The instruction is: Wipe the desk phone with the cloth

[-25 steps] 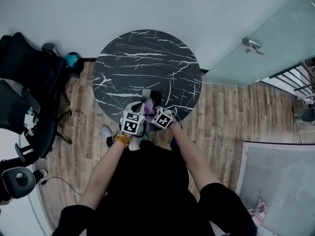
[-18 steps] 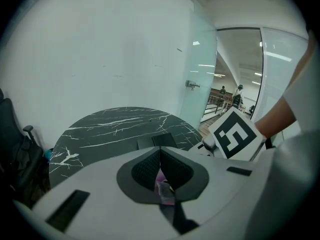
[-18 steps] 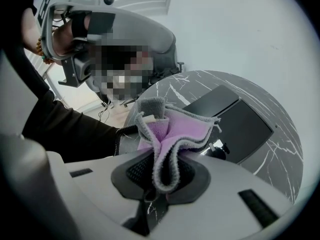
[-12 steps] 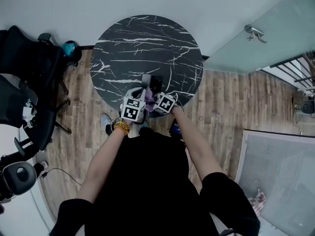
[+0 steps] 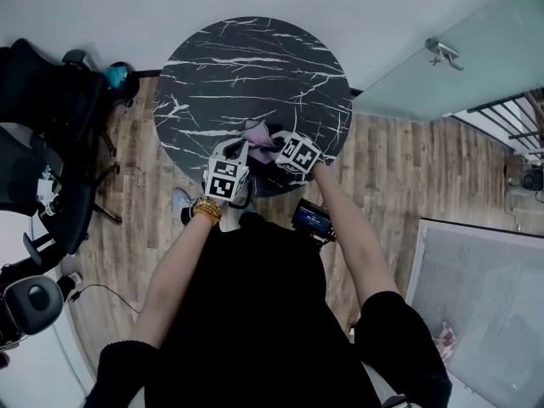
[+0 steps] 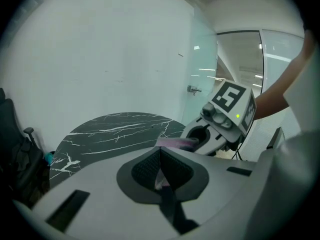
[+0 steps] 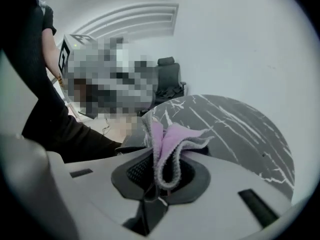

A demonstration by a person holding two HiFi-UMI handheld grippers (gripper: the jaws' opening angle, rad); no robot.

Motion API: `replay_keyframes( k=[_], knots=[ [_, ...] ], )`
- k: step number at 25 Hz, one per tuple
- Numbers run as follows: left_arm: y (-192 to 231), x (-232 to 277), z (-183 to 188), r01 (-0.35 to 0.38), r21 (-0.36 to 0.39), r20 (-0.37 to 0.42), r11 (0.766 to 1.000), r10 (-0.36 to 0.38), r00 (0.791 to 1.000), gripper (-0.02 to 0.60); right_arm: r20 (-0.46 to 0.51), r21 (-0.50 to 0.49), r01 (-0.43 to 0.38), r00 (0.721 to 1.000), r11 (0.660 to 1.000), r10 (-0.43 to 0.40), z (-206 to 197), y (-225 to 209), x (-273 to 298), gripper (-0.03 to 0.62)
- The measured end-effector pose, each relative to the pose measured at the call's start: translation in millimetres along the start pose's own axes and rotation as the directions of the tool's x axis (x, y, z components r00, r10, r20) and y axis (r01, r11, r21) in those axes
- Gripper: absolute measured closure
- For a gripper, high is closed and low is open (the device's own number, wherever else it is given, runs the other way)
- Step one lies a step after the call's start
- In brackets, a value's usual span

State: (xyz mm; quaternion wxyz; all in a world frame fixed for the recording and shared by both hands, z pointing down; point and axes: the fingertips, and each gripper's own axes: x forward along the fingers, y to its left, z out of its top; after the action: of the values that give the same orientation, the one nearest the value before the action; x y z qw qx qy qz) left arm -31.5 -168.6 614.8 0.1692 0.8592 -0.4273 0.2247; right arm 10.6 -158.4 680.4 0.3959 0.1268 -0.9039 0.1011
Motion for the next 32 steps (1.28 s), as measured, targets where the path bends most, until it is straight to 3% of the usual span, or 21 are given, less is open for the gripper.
replay_keyframes(
  k=[6,12,16,23,32],
  knots=[
    [0,2,2,-0.003,-0.001,0.007,1.000,0.003,1.000,0.569,0.089,-0.061,0.215,0.974,0.975,-0.209,26,-45,-28,0.539],
    [-6,9,7,0.008,0.012,0.003,1.000,-0.008,1.000,0.568,0.073,-0.145,0.386,0.923,0.911,-0.379,22,-66,-39,0.539],
    [-12,14,8,0.017,0.023,-0.003,1.000,-0.017,1.000,0.569,0.006,-0.158,0.400,0.915,0.903,-0.404,8,-65,-28,0.539],
    [-19,22,11,0.027,0.028,-0.008,0.999,-0.026,1.000,0.568,-0.093,-0.156,0.351,0.925,0.923,-0.368,-12,-61,-9,0.539],
    [-21,25,6,0.026,0.037,-0.019,0.999,-0.025,1.000,0.568,-0.124,-0.142,0.335,0.928,0.932,-0.352,-20,-53,1,0.539]
  ],
)
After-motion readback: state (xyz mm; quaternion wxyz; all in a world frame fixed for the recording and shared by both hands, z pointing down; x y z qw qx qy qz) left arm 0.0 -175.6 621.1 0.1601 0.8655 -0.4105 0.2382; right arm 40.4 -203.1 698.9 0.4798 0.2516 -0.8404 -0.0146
